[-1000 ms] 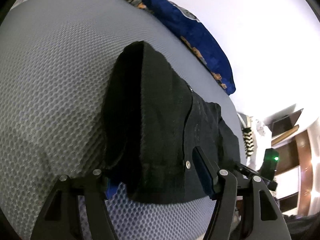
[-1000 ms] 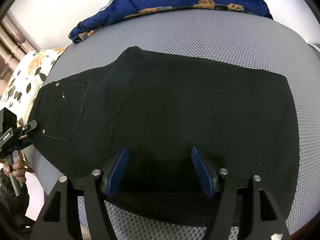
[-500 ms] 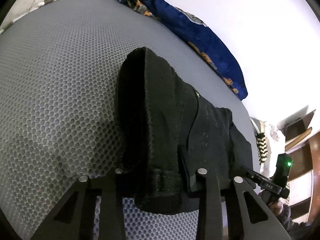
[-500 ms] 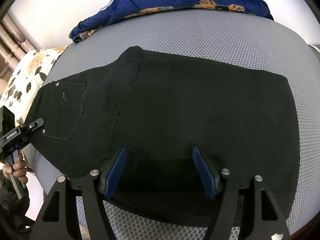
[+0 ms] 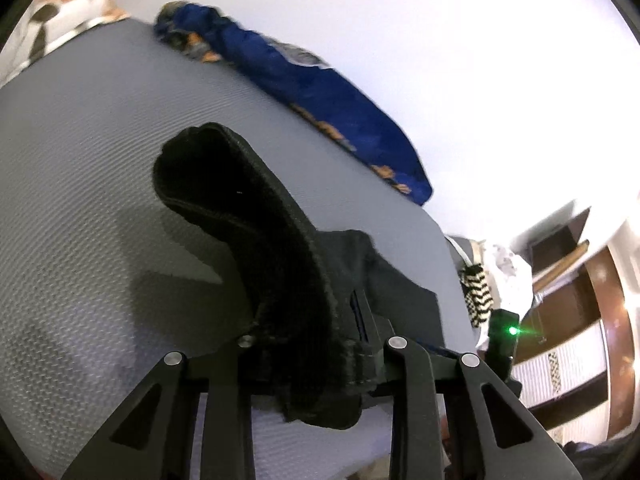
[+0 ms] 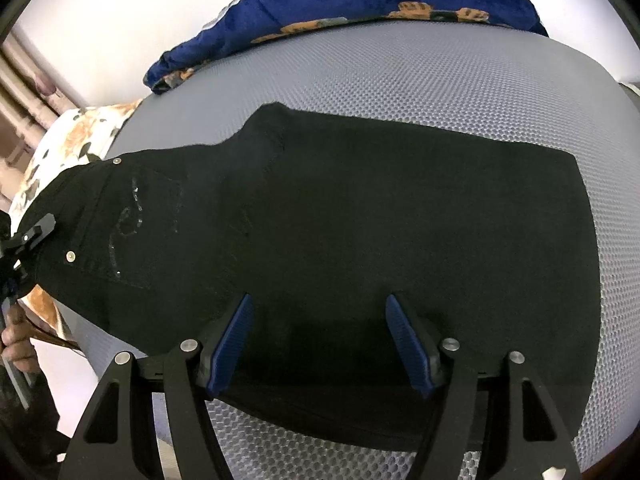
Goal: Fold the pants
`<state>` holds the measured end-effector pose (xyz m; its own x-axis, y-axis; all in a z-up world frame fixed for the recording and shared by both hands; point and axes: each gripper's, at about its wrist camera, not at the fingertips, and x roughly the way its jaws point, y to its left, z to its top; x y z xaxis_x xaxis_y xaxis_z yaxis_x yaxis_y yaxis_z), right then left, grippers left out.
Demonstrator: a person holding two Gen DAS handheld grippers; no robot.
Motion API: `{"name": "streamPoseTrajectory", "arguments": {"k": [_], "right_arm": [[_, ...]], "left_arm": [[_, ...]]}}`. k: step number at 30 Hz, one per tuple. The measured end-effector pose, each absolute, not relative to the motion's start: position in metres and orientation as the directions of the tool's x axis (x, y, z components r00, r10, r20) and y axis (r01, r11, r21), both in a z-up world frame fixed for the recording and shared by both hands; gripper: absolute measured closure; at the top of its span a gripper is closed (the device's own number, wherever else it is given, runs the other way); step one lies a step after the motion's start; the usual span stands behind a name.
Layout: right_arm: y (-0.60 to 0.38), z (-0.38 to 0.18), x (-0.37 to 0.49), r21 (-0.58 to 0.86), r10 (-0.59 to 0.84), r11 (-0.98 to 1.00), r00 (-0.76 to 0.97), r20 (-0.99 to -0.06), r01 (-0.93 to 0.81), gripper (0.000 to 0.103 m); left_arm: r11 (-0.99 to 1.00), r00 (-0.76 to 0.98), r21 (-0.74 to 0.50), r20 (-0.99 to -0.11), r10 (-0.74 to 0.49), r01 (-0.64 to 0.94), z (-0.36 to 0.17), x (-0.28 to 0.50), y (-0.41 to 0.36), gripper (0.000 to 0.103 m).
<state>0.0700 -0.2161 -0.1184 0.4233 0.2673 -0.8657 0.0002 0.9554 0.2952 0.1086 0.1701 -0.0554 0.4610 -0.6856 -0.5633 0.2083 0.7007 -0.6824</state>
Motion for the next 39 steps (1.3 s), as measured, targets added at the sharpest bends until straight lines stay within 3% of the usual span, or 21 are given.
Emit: {"name": "streamPoseTrajectory", "arguments": {"k": [28, 39], "right_arm": [[-0.295, -0.081, 0.066, 0.366, 0.276, 0.928, 0.528, -0.803, 0.072, 0.036], [-0.34, -0.079, 0.059, 0.372, 0.246, 0.919, 0.549, -0.799, 0.129, 0.036]], "left_arm": [[0.607, 0.363, -0.709, -0.493, -0.79, 0.359, -0.005, 0.119, 0.04, 0.075], [0.58, 0.213, -0.694, -0.546, -0.81, 0.427, -0.026, 0.122, -0.061, 0.075]]}}
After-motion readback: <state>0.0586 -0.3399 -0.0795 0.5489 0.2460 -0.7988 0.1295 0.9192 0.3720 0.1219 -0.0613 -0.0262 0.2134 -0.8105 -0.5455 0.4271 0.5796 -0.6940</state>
